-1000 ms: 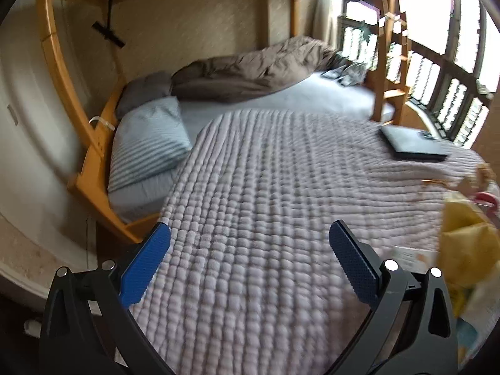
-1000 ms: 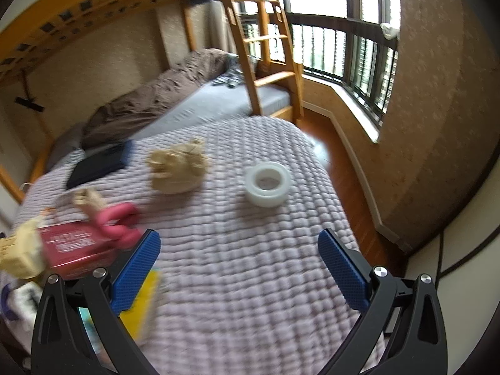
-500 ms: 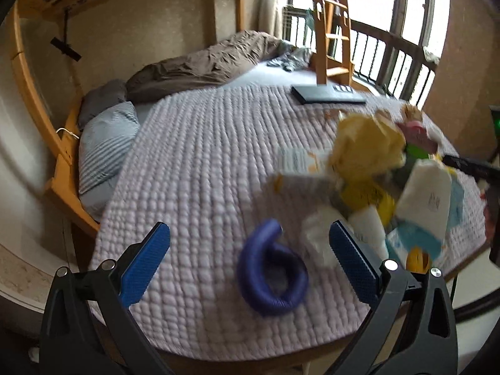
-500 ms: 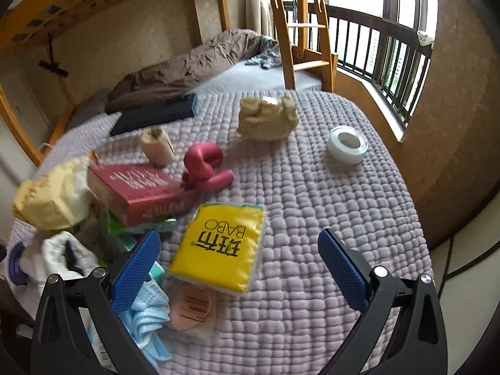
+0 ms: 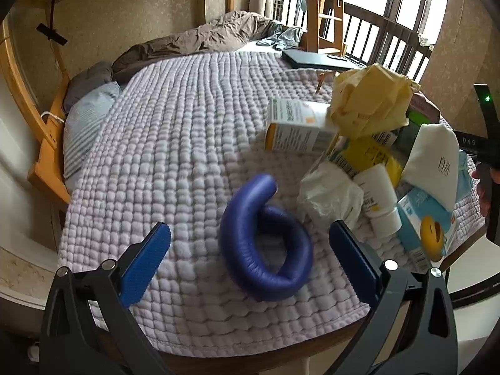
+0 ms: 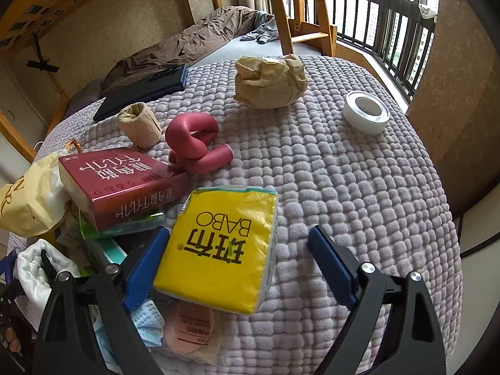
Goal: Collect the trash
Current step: 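Grasp the blue foam ring with the left tool while the right tool grasps the yellow BABO pack, then carry the blue ring and yellow pack with both tools over the white bin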
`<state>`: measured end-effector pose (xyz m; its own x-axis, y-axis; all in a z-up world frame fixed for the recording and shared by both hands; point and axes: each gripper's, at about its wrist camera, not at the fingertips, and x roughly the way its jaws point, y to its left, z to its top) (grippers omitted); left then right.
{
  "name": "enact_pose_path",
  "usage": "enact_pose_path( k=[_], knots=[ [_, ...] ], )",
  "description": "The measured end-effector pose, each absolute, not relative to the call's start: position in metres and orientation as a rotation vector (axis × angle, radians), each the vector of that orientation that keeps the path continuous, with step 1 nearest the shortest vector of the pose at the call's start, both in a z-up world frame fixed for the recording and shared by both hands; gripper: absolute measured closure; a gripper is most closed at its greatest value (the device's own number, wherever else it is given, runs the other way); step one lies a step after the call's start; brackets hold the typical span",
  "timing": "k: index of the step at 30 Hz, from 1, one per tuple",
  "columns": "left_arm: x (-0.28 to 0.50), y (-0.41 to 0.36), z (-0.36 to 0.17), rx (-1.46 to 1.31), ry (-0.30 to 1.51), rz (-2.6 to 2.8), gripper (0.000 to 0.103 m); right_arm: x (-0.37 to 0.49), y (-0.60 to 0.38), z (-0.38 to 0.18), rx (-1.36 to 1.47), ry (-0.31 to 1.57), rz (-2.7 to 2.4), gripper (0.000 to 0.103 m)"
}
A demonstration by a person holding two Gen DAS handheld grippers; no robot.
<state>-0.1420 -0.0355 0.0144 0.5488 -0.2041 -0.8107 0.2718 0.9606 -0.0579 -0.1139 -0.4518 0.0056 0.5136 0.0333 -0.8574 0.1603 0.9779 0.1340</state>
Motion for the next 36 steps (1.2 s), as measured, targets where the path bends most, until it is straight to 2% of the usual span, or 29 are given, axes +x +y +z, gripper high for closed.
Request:
enact_pose_path(
  k=[2,6,8,12,15,16,18,24,36],
  knots=[
    [-0.143,-0.030,0.012,0.052,0.956,-0.286,0.003,-0.111,-0.454,0.005,0.220,1.034,-0.075,0.018],
    [-0.148,-0.030,0.009,0.084,0.955,-0.286,0.015,-0.114,-0.458,0.008,0.210,1.043,-0.081,0.019],
    [-0.150,-0.034,0.008,0.114,0.948,-0.290,0.017,-0.114,-0.454,0.009,0.179,1.041,-0.089,0.019],
    [-0.152,-0.041,0.004,0.152,0.950,-0.289,0.036,-0.112,-0.453,0.004,0.170,1.048,-0.102,0.019],
    [-0.153,-0.045,0.006,0.176,0.941,-0.298,0.047,-0.108,-0.452,0.006,0.162,1.040,-0.097,0.042],
    [-0.153,-0.046,0.007,0.183,0.940,-0.295,0.047,-0.108,-0.454,0.007,0.169,1.039,-0.090,0.046],
    [-0.155,-0.048,0.007,0.193,0.937,-0.295,0.048,-0.110,-0.460,0.011,0.194,1.025,-0.086,0.049],
    [-0.153,-0.043,0.014,0.151,0.923,-0.277,0.048,-0.126,-0.473,0.033,0.258,0.938,-0.064,0.049],
    [-0.162,-0.036,0.041,0.090,0.891,-0.234,0.048,-0.179,-0.446,0.082,0.194,0.843,0.048,0.049]
  ],
)
